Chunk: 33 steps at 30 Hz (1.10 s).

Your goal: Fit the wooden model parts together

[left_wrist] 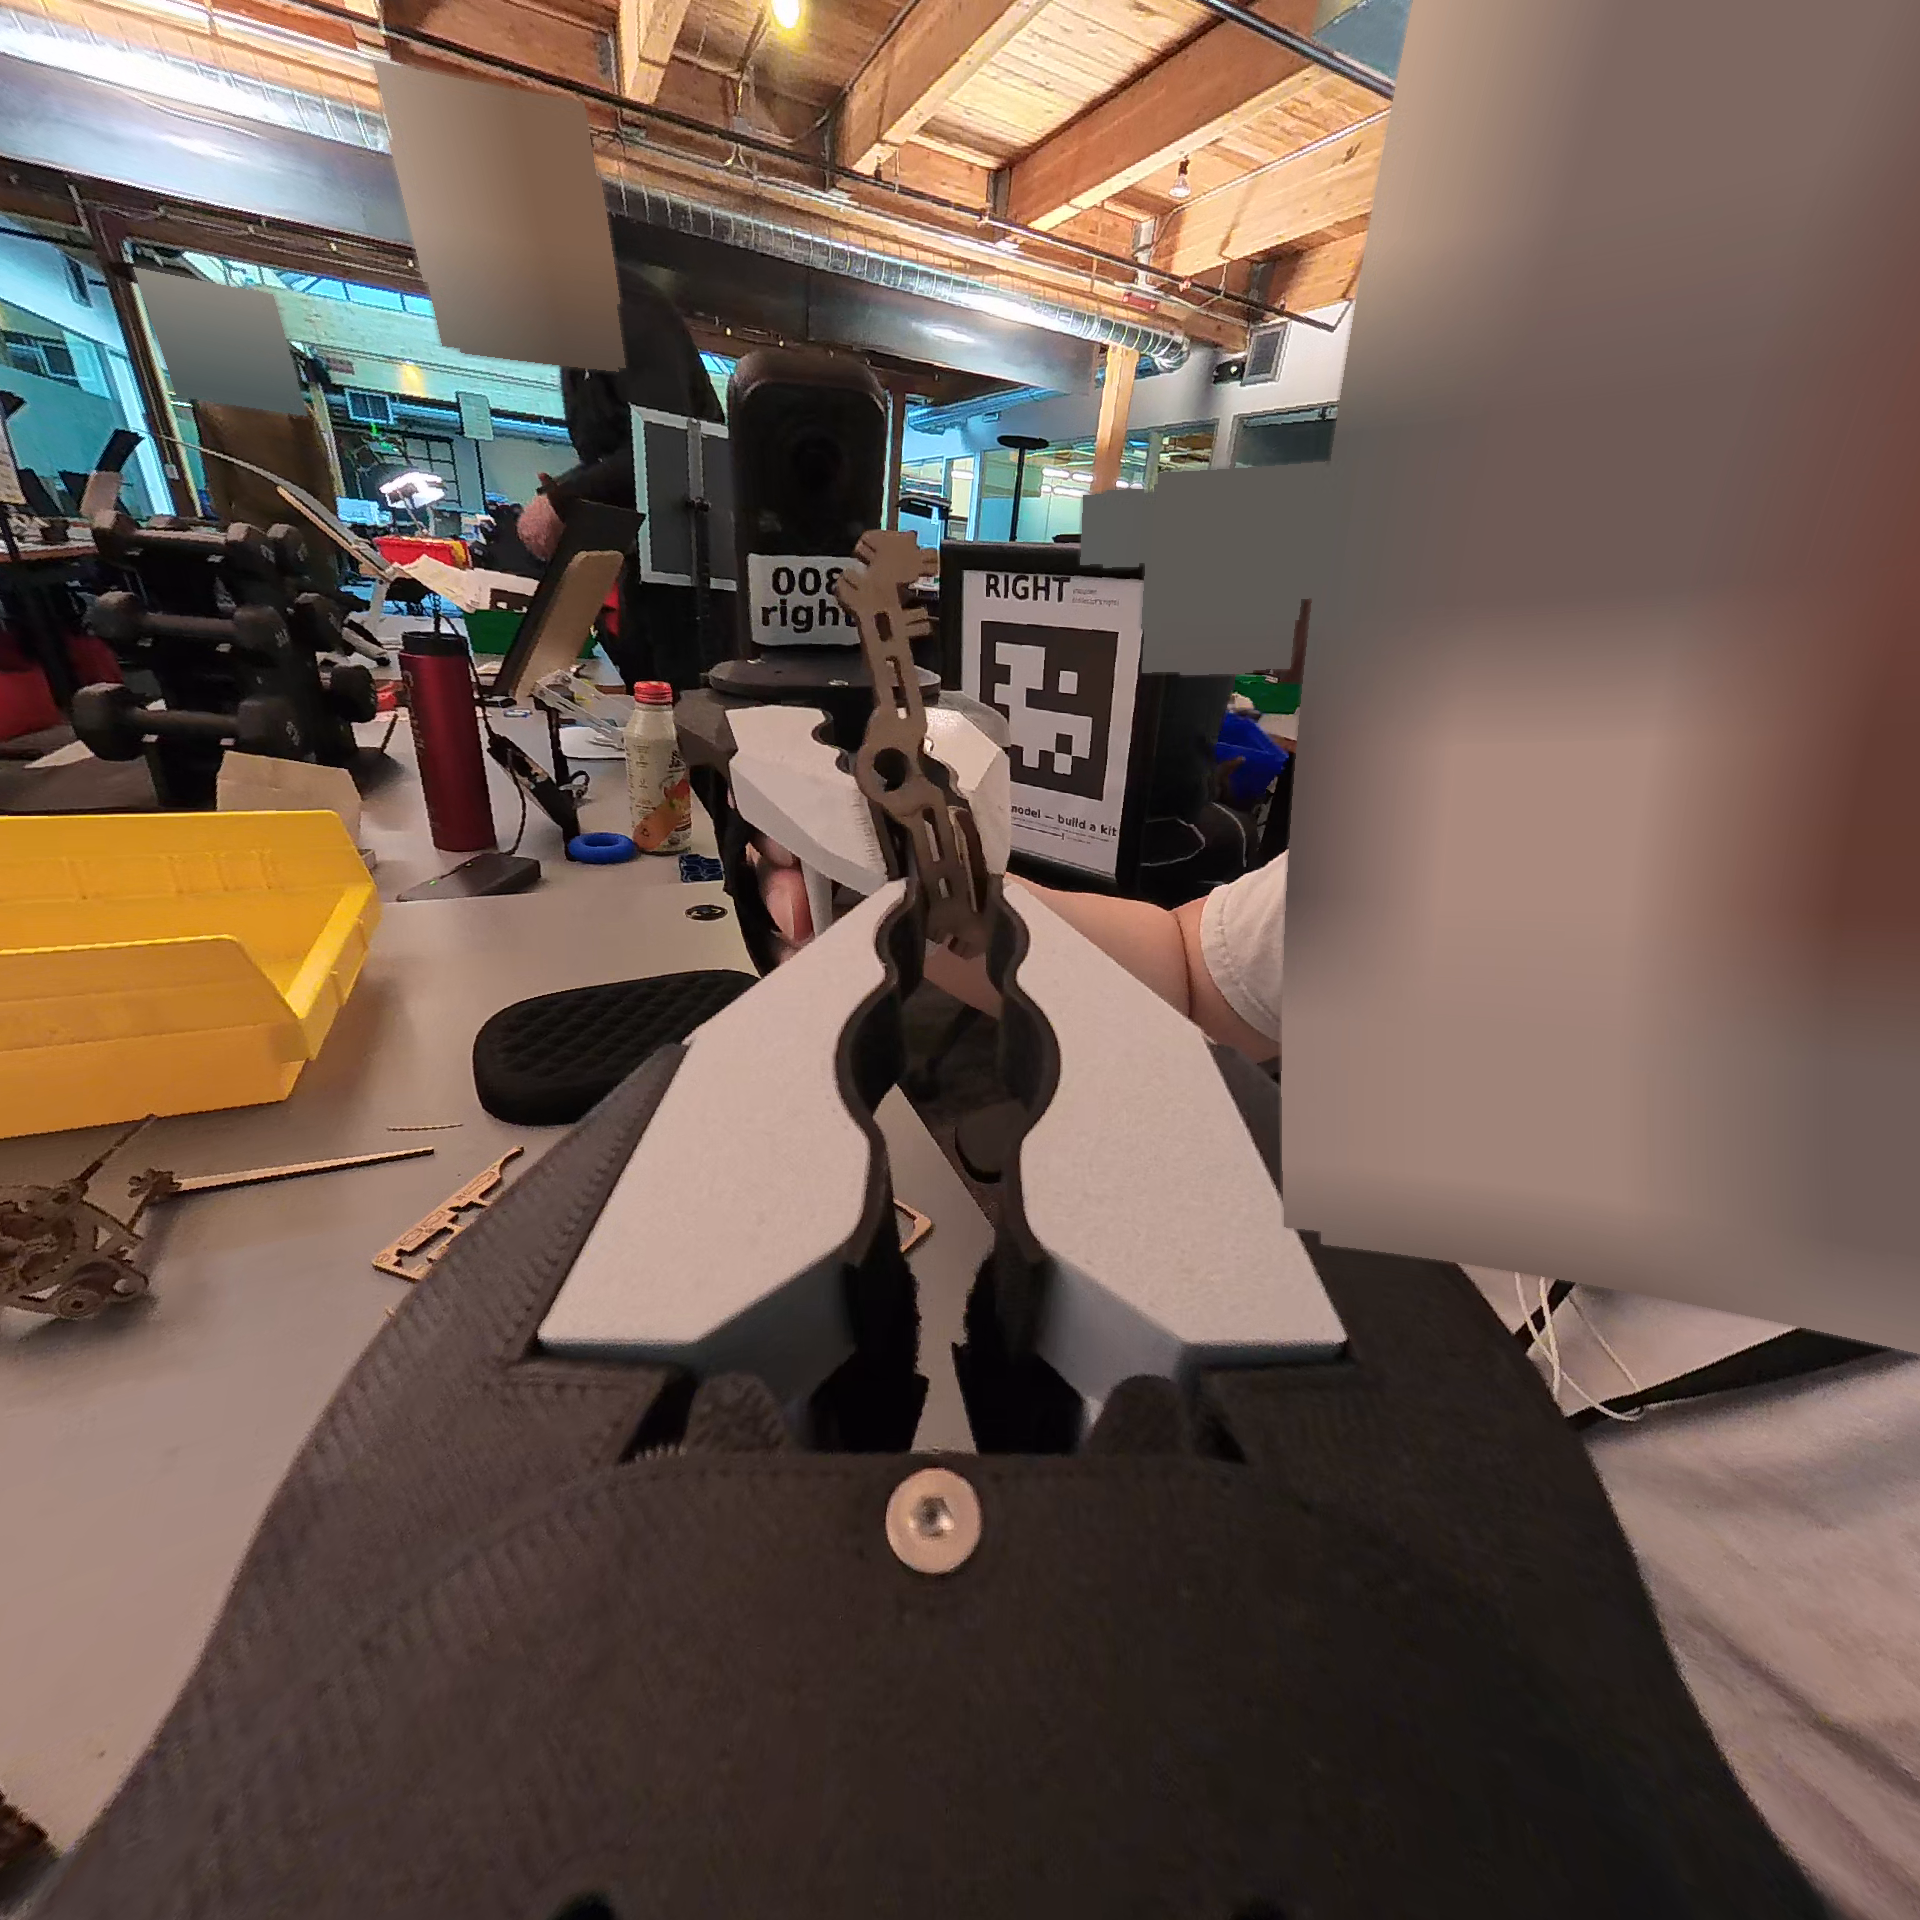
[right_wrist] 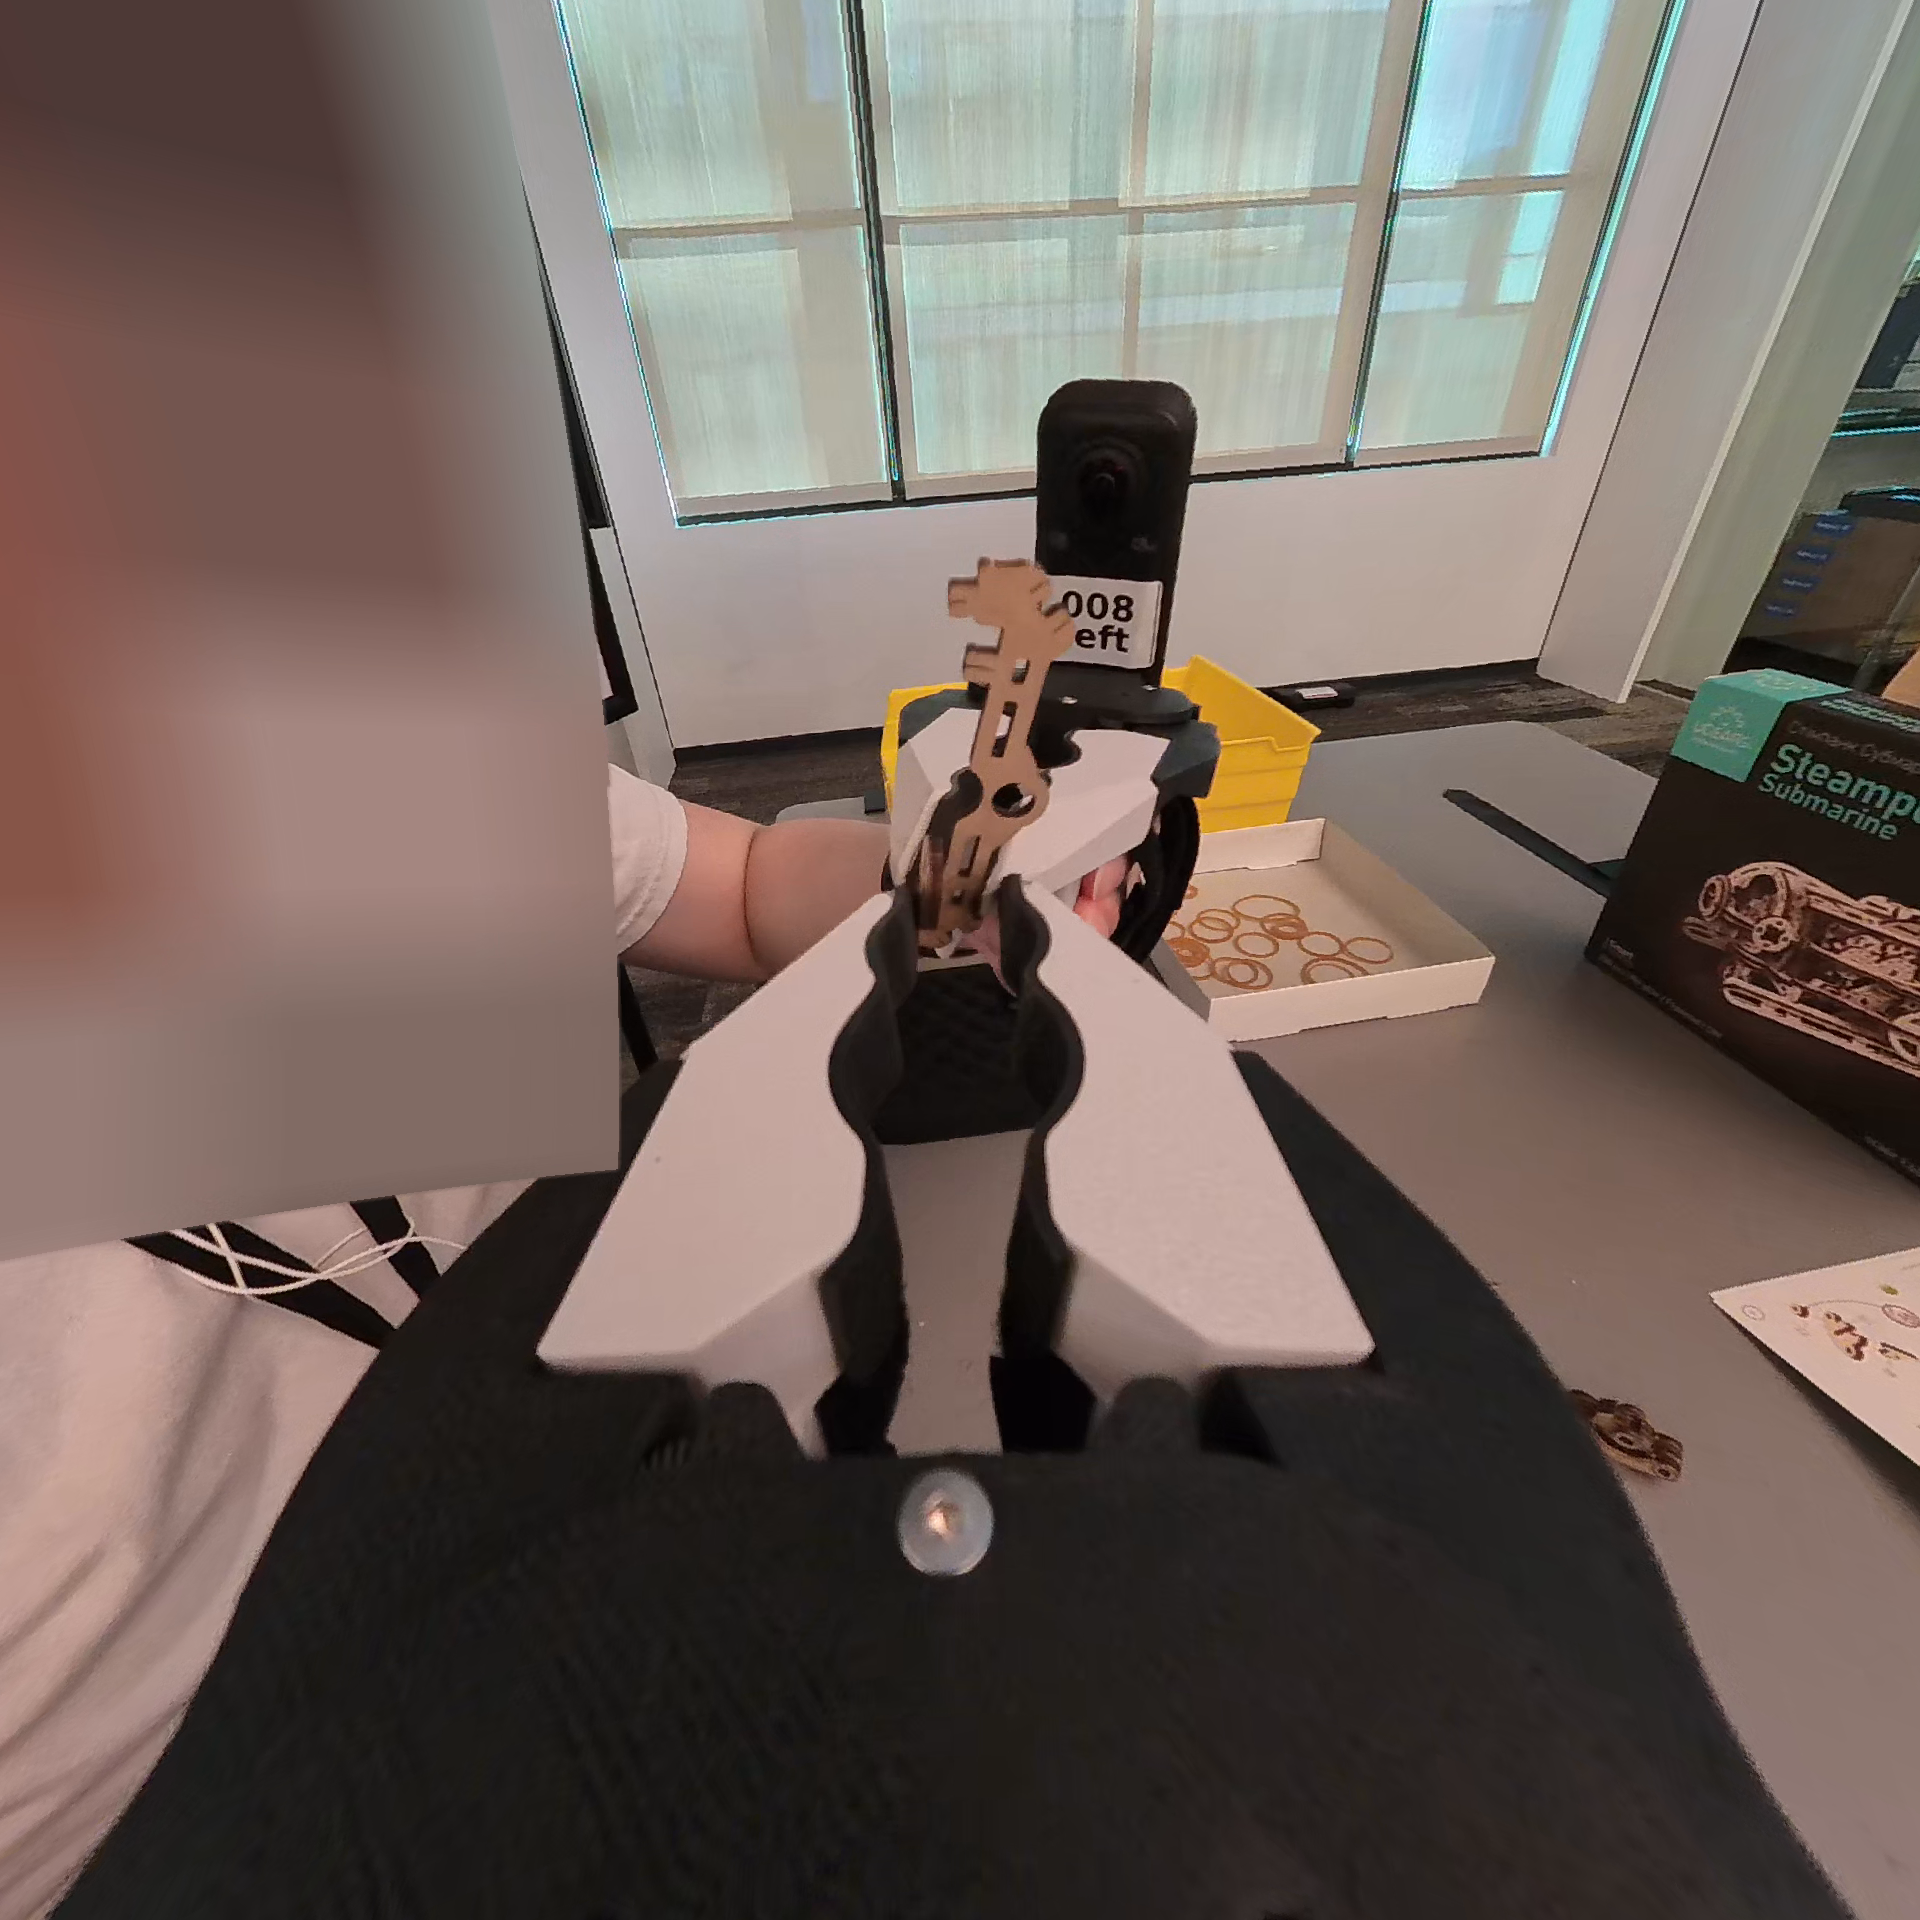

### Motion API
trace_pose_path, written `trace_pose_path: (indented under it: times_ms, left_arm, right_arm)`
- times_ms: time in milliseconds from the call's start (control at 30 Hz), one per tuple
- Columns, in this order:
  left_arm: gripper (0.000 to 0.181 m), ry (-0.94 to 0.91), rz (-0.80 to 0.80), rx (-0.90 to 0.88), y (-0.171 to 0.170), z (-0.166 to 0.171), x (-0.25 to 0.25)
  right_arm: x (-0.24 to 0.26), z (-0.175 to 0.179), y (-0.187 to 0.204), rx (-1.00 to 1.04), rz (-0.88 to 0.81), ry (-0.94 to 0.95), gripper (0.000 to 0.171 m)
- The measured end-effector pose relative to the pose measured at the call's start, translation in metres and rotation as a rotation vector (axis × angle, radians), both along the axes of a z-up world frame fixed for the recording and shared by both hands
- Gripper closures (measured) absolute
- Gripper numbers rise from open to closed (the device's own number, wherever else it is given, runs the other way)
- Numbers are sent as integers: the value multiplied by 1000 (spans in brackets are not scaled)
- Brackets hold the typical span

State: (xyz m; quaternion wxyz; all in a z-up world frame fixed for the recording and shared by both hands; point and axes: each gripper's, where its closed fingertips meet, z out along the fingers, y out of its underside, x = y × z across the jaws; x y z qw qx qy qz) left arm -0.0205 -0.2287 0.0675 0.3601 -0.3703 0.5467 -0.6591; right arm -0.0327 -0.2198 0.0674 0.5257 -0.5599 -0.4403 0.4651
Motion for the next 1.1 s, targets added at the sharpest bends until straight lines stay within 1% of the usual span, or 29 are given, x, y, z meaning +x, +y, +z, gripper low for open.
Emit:
trace_pose_path:
  times_ms: [200, 267, 367, 467, 500, 600, 767, 933, 1100]
  left_arm:
    - [172, -2, 11, 12, 1, 1, 0]
    - [172, 14, 26, 86, -2, -2, 0]
    - [171, 36, 101, 242, -5, -6, 1]
    - [171, 53, 165, 357, -4, -8, 0]
    - [171, 49, 199, 385, -1, -7, 0]
    - [170, 55, 219, 446, -2, -8, -1]
    - [170, 56, 235, 443, 2, -10, 1]
    - [170, 66, 249, 483, 3, -14, 2]
    - [170, 77, 215, 375, 5, -11, 2]
  right_arm:
    - [0, 1, 1, 11, -3, 13, 156]
    - [0, -2, -1, 29, 27, 4, 156]
    - [0, -4, -4, 66, 42, 24, 157]
    - [0, -5, -5, 82, 37, 52, 158]
    - [1, -4, -7, 97, 50, 69, 169]
    - [0, -3, -9, 120, 51, 88, 169]
    - [0, -4, -4, 82, 38, 96, 169]
    - [-2, -5, -3, 53, 33, 95, 169]
    - [0, -3, 0, 22, 22, 118, 163]
